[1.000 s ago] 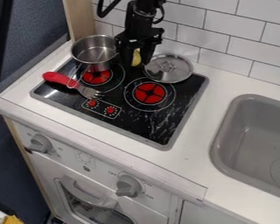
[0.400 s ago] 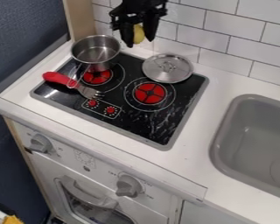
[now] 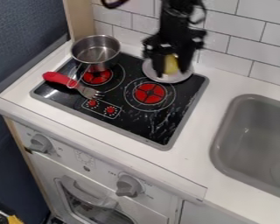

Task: Move the lemon on the right side of the stove

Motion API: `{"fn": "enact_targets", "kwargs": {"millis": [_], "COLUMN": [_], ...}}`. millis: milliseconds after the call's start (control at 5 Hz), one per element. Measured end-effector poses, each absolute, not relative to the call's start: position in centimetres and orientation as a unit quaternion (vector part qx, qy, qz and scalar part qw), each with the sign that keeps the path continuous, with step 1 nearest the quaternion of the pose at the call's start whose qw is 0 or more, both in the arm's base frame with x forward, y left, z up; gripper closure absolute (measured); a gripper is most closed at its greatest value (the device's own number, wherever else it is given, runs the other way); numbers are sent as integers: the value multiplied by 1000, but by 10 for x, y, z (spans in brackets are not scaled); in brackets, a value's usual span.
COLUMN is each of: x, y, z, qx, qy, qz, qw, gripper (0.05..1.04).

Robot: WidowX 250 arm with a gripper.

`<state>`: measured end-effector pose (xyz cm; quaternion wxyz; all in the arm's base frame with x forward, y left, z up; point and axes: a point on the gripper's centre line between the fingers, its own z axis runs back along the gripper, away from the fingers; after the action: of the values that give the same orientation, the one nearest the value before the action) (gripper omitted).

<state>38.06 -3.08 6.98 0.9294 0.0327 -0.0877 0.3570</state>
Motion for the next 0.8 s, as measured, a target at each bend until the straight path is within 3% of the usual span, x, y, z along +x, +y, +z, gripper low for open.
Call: {"fn": "enact_targets", "kwargs": {"millis": [600, 800], "x": [306, 304], "y": [-55, -66], "z": [38, 33], "qx": [65, 59], "qy": [-66, -73], "qz": [284, 254], "qw": [954, 963], "gripper": [456, 456]}}
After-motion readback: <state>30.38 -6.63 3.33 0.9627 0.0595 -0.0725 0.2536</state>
